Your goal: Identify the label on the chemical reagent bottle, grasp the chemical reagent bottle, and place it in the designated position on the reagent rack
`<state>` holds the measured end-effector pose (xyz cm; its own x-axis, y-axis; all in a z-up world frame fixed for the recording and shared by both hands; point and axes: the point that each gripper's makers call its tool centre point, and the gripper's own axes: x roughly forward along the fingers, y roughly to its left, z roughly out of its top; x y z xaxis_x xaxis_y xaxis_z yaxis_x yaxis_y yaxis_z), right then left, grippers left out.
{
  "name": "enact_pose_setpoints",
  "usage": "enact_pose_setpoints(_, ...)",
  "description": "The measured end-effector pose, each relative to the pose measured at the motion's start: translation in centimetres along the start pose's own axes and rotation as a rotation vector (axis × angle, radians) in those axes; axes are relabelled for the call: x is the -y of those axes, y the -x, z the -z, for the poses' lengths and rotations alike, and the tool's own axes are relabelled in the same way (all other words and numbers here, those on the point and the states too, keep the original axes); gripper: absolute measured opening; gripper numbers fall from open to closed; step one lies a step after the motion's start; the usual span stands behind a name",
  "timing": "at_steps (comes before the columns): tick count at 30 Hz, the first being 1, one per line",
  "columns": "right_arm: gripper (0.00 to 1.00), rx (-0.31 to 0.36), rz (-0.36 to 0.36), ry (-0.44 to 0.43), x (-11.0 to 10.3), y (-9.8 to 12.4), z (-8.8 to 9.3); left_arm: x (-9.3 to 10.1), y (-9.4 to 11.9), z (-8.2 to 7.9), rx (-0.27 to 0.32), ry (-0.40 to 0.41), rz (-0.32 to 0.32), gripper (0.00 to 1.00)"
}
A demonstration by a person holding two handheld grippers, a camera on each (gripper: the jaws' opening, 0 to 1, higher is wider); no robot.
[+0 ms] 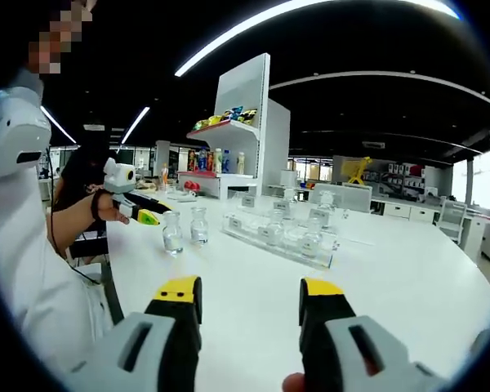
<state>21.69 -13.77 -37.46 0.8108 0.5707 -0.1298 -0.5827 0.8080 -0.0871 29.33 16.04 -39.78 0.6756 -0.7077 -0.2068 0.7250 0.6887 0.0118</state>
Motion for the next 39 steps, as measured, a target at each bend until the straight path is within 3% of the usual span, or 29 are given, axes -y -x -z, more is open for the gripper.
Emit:
enact_pose_setpoints(4,0.46,-0.003,0.001,-0.006,0.1,-0.1,0.1,0.3,-0.5,-0.2,0.019,-0.009,0.013,0.53)
enact_pose_setpoints(10,0.43,0.0,-0.006,-0.03,0.0,-0.1,0.3,-0.3,-1.3,0.4,0.019,0.039,0.0,0.49)
enact_pose_setpoints(17,0.43,-0.004,-0.007,-0.028,0.0,-0.1,0.4,-0.5,-1.9,0.8,0.04,0.037,0.002,0.52)
enact_pose_setpoints(24,0.43,-0.003,-0.037,-0.019,-0.7,-0.5,0.7,0.7,-2.5,0.6,0.059,-0.035,0.04,0.51)
enact_pose_setpoints(28,0.43,0.002,-0.048,-0.019,-1.1,-0.6,0.7,0.6,-2.7,0.7,0.067,-0.017,0.036,0.4)
enact_pose_setpoints(39,0.43,0.005,-0.043,-0.022,-0.9,-0.4,0.8,0.6,-3.3,0.4,0.11,0.031,0.037,0.33)
